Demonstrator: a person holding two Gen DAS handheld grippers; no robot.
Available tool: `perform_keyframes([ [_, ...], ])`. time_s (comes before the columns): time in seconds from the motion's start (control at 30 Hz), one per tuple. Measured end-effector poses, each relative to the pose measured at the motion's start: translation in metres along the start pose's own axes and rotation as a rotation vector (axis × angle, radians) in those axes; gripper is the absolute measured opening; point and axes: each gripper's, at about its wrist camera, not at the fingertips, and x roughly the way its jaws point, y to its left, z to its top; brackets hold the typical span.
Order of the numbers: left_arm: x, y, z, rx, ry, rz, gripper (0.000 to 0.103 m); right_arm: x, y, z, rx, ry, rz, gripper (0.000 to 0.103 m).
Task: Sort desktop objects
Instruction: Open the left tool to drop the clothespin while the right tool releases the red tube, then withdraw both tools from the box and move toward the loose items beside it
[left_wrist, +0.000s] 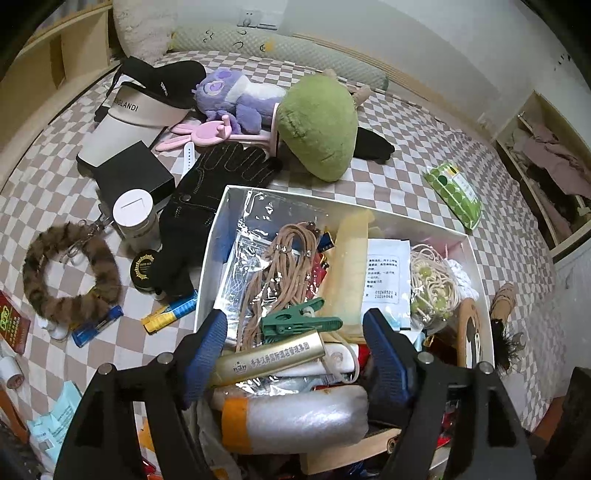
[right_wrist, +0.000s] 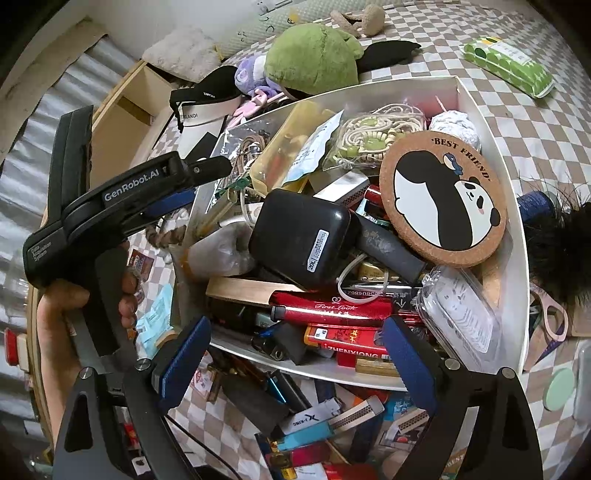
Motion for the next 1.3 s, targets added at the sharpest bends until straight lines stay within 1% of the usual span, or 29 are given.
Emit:
perform_keyframes([
  [0.23,-0.010,-0.003,-0.006,0.038,-0.006,0.026,0.076,-0.010,-0.003,-0.001,0.037,-0.057,0.006,0.094],
  [0.33,-0.016,-0.005,-0.010,0.052,-0.007,0.033,0.076,-0.016,-0.003,-0.002,0.040,-0.092,-0.005,0.103],
  [0.47,-0.023,-0.009,-0.015,0.052,-0.005,0.018,0.077,-0.027,-0.006,-0.001,0.048,-0.140,-0.035,0.103],
  [0.6,-0.032,-0.016,-0.020,0.077,-0.015,0.016,0.080,-0.036,-0.012,-0.001,0.069,-0.175,-0.067,0.103],
  [0.67,-0.038,-0.019,-0.022,0.089,-0.020,0.019,0.083,-0.041,-0.015,-0.002,0.077,-0.193,-0.085,0.103],
  [0.73,-0.044,-0.021,-0.025,0.092,-0.029,0.019,0.092,-0.046,-0.018,-0.002,0.077,-0.213,-0.107,0.103],
  [0.9,-0.058,-0.022,-0.029,0.089,-0.043,-0.005,0.095,-0.058,-0.022,-0.005,0.085,-0.259,-0.140,0.103],
  [0.93,-0.061,-0.022,-0.030,0.088,-0.044,-0.008,0.099,-0.060,-0.024,-0.006,0.087,-0.264,-0.144,0.103],
  [0.97,-0.064,-0.022,-0.031,0.088,-0.047,-0.010,0.102,-0.062,-0.025,-0.006,0.090,-0.270,-0.147,0.103],
  [1.13,-0.072,-0.023,-0.038,0.098,-0.038,-0.018,0.102,-0.070,-0.028,-0.009,0.100,-0.292,-0.150,0.103],
  [1.3,-0.077,-0.025,-0.048,0.123,-0.031,0.000,0.102,-0.078,-0.024,-0.010,0.080,-0.313,-0.165,0.103],
])
